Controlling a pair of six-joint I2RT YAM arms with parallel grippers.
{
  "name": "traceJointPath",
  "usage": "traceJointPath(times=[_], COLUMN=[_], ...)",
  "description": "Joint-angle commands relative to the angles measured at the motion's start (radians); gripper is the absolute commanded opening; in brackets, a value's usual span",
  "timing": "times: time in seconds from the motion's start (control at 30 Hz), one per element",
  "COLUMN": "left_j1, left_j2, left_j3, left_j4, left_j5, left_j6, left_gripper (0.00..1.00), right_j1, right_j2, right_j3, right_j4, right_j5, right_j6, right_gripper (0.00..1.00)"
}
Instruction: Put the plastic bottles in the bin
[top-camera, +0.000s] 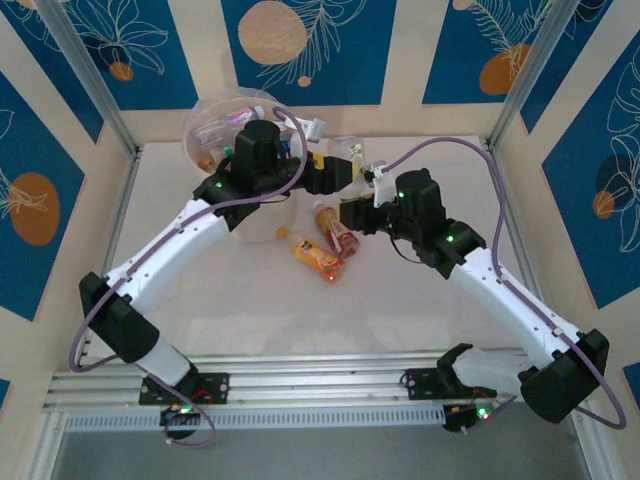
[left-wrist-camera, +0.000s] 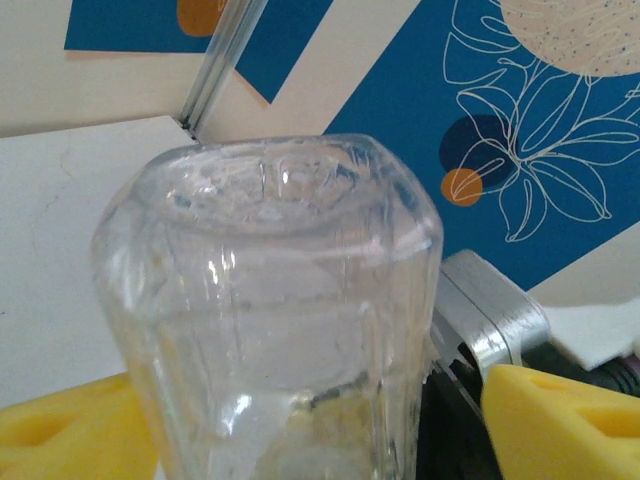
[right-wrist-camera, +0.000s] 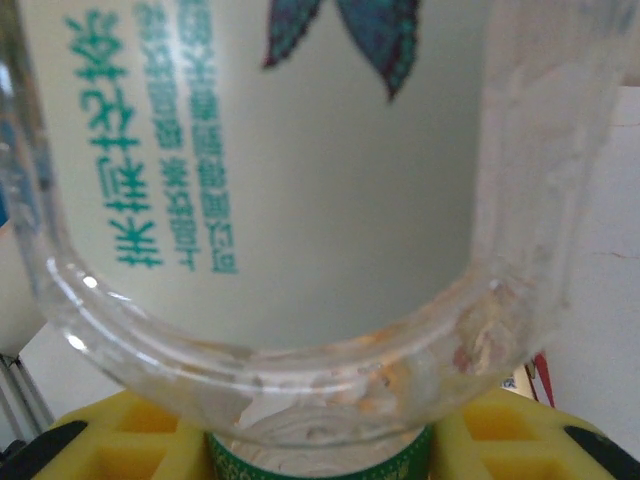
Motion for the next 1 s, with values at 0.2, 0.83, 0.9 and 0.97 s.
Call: traceJointPath(times=[0.2, 0.83, 0.9, 0.97], left_j1=[-0.014, -0.014, -0.014, -0.014], left_j2=[0.018, 0.036, 0.032, 0.031], left_j3=[0.044, 0.058, 0.067, 0.088], left_j4=[0.014, 0.018, 0.007, -0.022], left_j5=[0.029, 0.041, 0.034, 0.019], left_j6=[0.006, 0.004, 0.022, 0.052], left_gripper=[0.56, 0.46, 0.41, 0.36], right_j1=[0.033, 0.056, 0.056, 0.056], right_j2=[-0.016, -0.014, -0.014, -0.014], right_j3=[0.021, 0.033, 0.035, 0.040], right_j4=[0.034, 0.041, 0.035, 0.024], right_j5=[0.002, 0.003, 0.012, 0.024], right_j6=[0.002, -0.001, 0.000, -0.001], right_gripper=[0.22, 0.22, 0.25, 0.28])
